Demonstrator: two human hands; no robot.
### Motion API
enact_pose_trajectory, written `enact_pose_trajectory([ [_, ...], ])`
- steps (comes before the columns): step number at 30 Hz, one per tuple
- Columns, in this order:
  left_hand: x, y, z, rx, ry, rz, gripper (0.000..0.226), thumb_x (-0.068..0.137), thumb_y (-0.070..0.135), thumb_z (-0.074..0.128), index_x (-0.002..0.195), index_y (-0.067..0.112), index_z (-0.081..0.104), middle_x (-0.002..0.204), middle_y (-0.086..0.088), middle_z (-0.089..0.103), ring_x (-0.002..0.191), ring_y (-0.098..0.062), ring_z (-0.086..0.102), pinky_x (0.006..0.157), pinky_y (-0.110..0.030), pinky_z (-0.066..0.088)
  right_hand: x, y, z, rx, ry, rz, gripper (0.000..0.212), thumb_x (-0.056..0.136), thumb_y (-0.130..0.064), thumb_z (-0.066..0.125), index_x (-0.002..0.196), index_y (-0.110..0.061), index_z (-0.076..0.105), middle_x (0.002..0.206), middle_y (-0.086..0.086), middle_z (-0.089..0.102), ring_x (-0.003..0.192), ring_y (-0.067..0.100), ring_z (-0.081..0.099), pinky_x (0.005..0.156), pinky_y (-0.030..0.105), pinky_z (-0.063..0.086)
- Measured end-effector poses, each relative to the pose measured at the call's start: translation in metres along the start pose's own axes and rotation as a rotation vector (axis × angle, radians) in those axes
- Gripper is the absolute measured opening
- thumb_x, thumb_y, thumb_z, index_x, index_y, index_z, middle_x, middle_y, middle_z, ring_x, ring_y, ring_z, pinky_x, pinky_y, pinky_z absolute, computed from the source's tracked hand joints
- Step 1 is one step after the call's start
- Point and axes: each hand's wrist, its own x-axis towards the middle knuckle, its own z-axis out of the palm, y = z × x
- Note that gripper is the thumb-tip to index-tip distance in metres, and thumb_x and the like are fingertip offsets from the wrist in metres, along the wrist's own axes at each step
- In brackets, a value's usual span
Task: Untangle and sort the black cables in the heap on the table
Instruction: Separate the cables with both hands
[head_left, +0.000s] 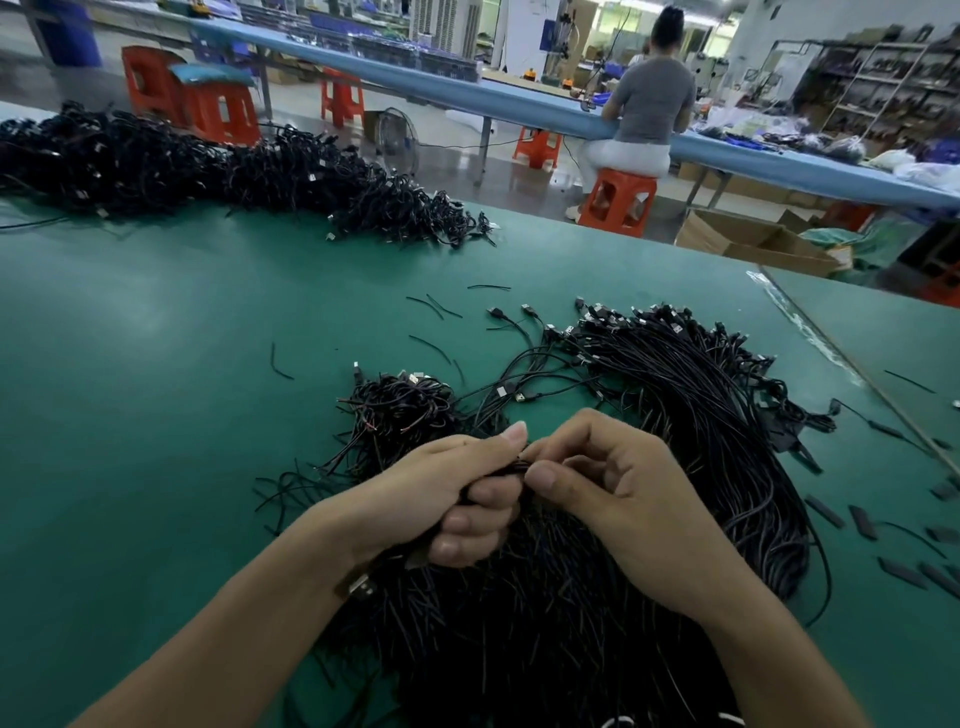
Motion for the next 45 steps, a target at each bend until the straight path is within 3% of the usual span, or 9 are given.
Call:
enact_pose_trajectory([
  [3,-0.002,-0.005,-0.003,-0.041,-0.067,0.001,0.050,0.096,0.049,0.045,0.054,0.022,0.040,0.044,0.003,0.038,0.037,-0.011,0.044,0.040,-0.019,0.034,0.000,0.002,0.000,0.004,-0.071,0.026,0.012,0.080,-0.046,0.067,0.083,-0.035,0.063,0.095,0.006,0.071,0.089,0.032,0.067,0.082,0.055,0.054],
  [7,-0.002,-0.008,-0.005,-0.109,-0.135,-0.005,0.051,0.101,0.041,0.040,0.054,0.023,0.041,0.056,-0.001,0.055,0.054,-0.016,0.061,0.054,-0.023,0.048,0.001,0.000,-0.005,-0.039,-0.194,0.031,0.015,0.086,-0.044,0.063,0.086,-0.031,0.056,0.096,-0.013,0.069,0.090,0.005,0.065,0.079,0.030,0.054],
  [16,0.011,-0.008,-0.001,0.435,0.266,0.059,0.057,0.101,0.049,0.044,0.065,0.010,0.066,0.076,-0.027,0.063,0.072,-0.026,0.057,0.080,-0.042,0.049,0.005,-0.003,-0.005,-0.366,-0.045,-0.068,0.019,0.094,-0.021,0.064,0.081,-0.029,0.053,0.074,-0.011,0.061,0.060,0.007,0.052,0.054,0.017,0.041],
  [19,0.017,-0.004,0.009,0.158,0.310,0.044,0.048,0.102,0.031,0.038,0.068,0.018,0.070,0.071,-0.015,0.063,0.064,-0.019,0.062,0.070,-0.044,0.056,0.008,-0.001,0.006,-0.377,0.062,-0.123,0.019,0.093,-0.013,0.065,0.081,-0.023,0.054,0.081,-0.012,0.061,0.065,0.005,0.056,0.056,0.011,0.039],
  [22,0.019,-0.003,0.015,-0.101,0.166,-0.056,0.056,0.102,0.049,0.031,0.089,0.017,0.075,0.085,-0.016,0.069,0.068,-0.025,0.070,0.060,-0.039,0.059,0.014,0.000,0.012,-0.375,0.149,-0.188,0.015,0.091,-0.013,0.066,0.082,-0.019,0.055,0.082,-0.012,0.061,0.070,0.006,0.060,0.059,0.011,0.042],
  [26,0.021,-0.009,0.011,0.004,0.229,-0.120,0.069,0.097,0.068,0.031,0.075,0.016,0.072,0.063,-0.010,0.062,0.040,-0.016,0.053,0.031,-0.014,0.031,0.017,0.008,0.009,-0.350,0.163,-0.183,0.014,0.091,-0.023,0.067,0.081,-0.023,0.058,0.079,-0.012,0.064,0.066,0.005,0.061,0.059,0.010,0.043],
  [32,0.020,-0.022,-0.011,0.193,0.506,0.022,0.058,0.098,0.062,0.036,0.062,0.020,0.057,0.048,0.007,0.031,0.036,-0.009,0.019,0.035,-0.016,0.014,0.009,0.033,-0.006,-0.352,0.173,0.318,0.063,0.089,-0.069,0.032,0.078,-0.012,0.059,0.071,0.002,0.065,0.059,0.013,0.058,0.059,0.030,0.051],
  [38,0.022,-0.022,-0.016,0.190,0.632,0.118,0.051,0.098,0.053,0.037,0.055,0.026,0.030,0.050,0.005,0.021,0.046,-0.017,0.010,0.043,-0.026,0.008,-0.003,0.048,0.020,-0.730,-0.062,0.556,0.043,0.088,-0.061,0.058,0.074,-0.020,0.058,0.075,-0.002,0.061,0.067,0.014,0.059,0.058,0.033,0.050],
  [45,0.021,-0.022,-0.020,0.060,0.601,0.148,0.053,0.099,0.040,0.045,0.053,0.017,0.058,0.046,-0.001,0.041,0.032,-0.012,0.024,0.036,-0.015,0.018,-0.003,0.043,0.021,-0.793,-0.064,0.560,0.022,0.091,-0.041,0.062,0.083,-0.021,0.063,0.077,-0.006,0.053,0.067,0.011,0.056,0.054,0.027,0.045],
])
